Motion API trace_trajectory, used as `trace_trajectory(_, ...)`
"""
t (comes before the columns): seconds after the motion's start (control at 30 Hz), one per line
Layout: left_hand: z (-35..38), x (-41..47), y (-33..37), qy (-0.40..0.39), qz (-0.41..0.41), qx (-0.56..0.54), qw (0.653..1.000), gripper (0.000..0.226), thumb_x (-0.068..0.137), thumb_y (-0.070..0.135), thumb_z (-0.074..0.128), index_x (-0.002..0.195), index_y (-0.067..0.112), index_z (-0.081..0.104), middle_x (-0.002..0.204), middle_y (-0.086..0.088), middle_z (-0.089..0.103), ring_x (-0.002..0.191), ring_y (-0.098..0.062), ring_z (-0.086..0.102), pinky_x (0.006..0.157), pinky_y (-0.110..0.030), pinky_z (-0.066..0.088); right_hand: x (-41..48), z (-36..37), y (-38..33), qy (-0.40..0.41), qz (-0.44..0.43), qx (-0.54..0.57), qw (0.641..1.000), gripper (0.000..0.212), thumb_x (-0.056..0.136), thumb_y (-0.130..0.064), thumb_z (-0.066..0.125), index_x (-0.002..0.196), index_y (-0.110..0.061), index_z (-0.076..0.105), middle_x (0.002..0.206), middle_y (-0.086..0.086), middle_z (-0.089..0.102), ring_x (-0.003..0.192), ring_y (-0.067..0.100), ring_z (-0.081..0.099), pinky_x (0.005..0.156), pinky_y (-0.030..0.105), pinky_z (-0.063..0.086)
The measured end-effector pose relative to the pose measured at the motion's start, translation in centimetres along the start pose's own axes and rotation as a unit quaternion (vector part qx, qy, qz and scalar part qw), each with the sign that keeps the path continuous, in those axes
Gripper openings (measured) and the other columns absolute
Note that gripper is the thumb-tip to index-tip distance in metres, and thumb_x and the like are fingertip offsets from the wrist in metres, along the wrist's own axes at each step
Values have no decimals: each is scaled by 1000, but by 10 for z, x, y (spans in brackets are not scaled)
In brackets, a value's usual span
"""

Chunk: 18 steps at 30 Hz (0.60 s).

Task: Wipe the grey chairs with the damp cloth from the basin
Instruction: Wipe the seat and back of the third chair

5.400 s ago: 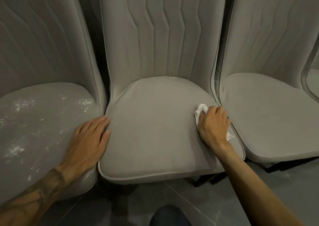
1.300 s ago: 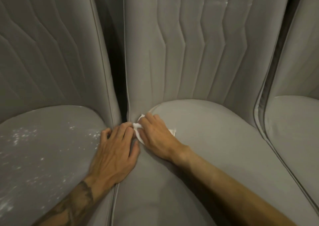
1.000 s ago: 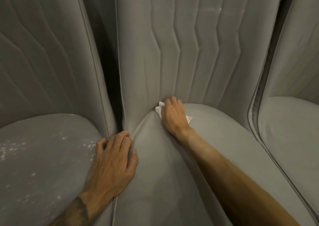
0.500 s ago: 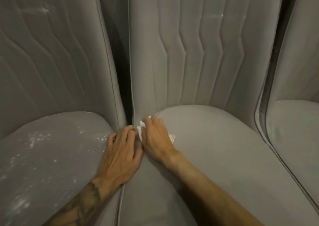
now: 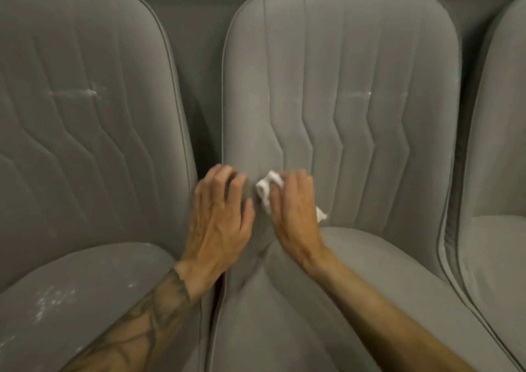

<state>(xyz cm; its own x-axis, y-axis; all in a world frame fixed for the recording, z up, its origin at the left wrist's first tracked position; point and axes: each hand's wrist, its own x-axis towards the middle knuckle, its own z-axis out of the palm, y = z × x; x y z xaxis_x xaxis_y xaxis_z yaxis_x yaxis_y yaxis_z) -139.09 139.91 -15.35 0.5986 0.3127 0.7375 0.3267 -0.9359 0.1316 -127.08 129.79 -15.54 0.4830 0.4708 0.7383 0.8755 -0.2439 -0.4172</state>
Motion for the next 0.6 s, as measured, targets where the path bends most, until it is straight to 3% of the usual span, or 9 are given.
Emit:
trace_trajectory(0.13, 2, 63, 2, 50, 23, 23, 998, 52, 100, 27, 56, 148, 7, 50, 156, -20, 43, 148, -42, 38, 122, -52, 33, 74, -26, 18, 66, -52, -55, 995, 24, 104, -24, 46, 110, -5, 59, 103, 16, 55, 93, 36, 51, 86, 48, 42)
trace_trajectory(0.33, -4, 145, 4, 103, 30, 58, 993, 52, 103, 32, 50, 151, 12, 47, 160, -17, 41, 150, -42, 34, 119, -52, 32, 170, -68, 33, 122, -191, -146, 963, 31, 103, -26, 49, 112, 0, 64, 109, 23, 61, 97, 43, 57, 89, 48, 44)
trace_trajectory(0.5, -1, 176, 1, 134, 50, 53, 988, 48, 101, 33, 49, 146, 17, 47, 159, -16, 40, 149, -40, 33, 117, -54, 32, 230, -112, 70, 210, -120, -221, 945, 31, 104, -32, 43, 115, -7, 58, 115, 19, 57, 102, 37, 52, 88, 43, 34)
trace_trajectory(0.6, 6, 173, 0, 147, 48, 49, 987, 49, 102, 35, 48, 148, 19, 45, 161, -14, 38, 151, -40, 30, 118, -54, 31, 186, -106, 100, 149, -139, -266, 942, 32, 106, -30, 43, 114, -3, 58, 113, 24, 57, 98, 39, 52, 87, 46, 35)
